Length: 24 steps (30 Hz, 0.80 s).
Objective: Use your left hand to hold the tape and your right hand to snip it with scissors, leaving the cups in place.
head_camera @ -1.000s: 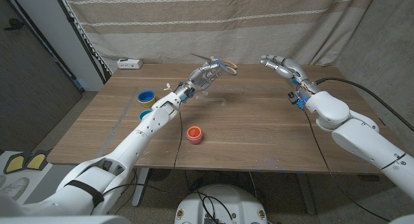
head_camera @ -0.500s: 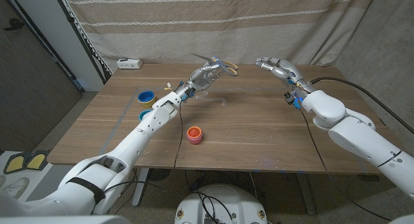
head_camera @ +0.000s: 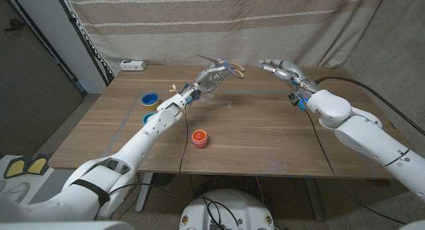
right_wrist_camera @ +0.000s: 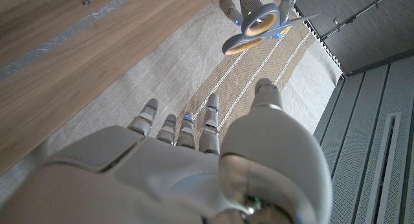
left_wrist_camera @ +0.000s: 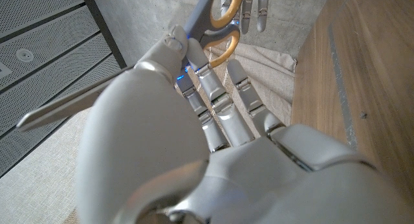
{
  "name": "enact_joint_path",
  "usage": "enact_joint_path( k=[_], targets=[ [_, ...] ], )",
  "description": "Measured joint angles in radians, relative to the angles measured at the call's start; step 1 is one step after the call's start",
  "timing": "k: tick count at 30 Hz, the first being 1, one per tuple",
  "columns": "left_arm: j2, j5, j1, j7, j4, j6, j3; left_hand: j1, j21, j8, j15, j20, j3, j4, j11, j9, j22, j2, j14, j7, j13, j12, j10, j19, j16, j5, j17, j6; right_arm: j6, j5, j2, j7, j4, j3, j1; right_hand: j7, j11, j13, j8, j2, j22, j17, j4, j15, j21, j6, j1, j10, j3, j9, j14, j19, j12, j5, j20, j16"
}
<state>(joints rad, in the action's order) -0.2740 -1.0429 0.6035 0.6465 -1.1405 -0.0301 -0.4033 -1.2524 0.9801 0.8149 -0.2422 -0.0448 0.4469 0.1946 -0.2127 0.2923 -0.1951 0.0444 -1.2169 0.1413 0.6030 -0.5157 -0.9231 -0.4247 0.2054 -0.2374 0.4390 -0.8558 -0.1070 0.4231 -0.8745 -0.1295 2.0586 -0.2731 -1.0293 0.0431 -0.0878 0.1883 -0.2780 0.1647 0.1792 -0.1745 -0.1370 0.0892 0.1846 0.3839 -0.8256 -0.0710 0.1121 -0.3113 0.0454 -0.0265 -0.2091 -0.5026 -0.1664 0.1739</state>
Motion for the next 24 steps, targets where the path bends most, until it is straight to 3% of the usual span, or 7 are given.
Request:
enact_joint_path(
  k=[14, 24],
  targets=[
    [0.02, 0.017, -0.029, 0.045, 0.06, 0.01, -0.008, 0.0, 0.004, -0.004, -0.001, 0.0, 0.004, 0.004, -0.005, -0.019, 0.0, 0.0, 0.001, -0.015, 0.0, 0.001, -0.005, 0.0, 0.0, 0.0, 0.001, -0.022, -0.047, -0.005, -0.022, 0.021, 0.019, -0.026, 0.041, 0.013, -0.015, 0.0, -0.011, 0.001, 0.0, 0.0, -0.002, 0.013, 0.005, 0.002, -0.02, 0.003, -0.011, -0.016, 0.008, -0.002, 0.0, 0.004, -0.013, 0.0],
    [0.034, 0.025, -0.047, 0.065, 0.101, 0.011, -0.012, 0.0, 0.004, -0.008, -0.001, 0.0, 0.004, 0.004, -0.005, -0.026, 0.0, 0.0, 0.001, -0.01, 0.001, 0.001, -0.005, 0.0, 0.0, 0.0, 0.002, -0.038, -0.075, -0.011, -0.028, 0.022, 0.034, -0.034, 0.054, 0.012, -0.016, 0.0, -0.019, 0.003, -0.003, 0.0, -0.003, 0.015, 0.005, 0.002, -0.029, 0.005, -0.019, -0.027, 0.006, -0.004, 0.0, 0.011, -0.014, 0.0]
  ],
)
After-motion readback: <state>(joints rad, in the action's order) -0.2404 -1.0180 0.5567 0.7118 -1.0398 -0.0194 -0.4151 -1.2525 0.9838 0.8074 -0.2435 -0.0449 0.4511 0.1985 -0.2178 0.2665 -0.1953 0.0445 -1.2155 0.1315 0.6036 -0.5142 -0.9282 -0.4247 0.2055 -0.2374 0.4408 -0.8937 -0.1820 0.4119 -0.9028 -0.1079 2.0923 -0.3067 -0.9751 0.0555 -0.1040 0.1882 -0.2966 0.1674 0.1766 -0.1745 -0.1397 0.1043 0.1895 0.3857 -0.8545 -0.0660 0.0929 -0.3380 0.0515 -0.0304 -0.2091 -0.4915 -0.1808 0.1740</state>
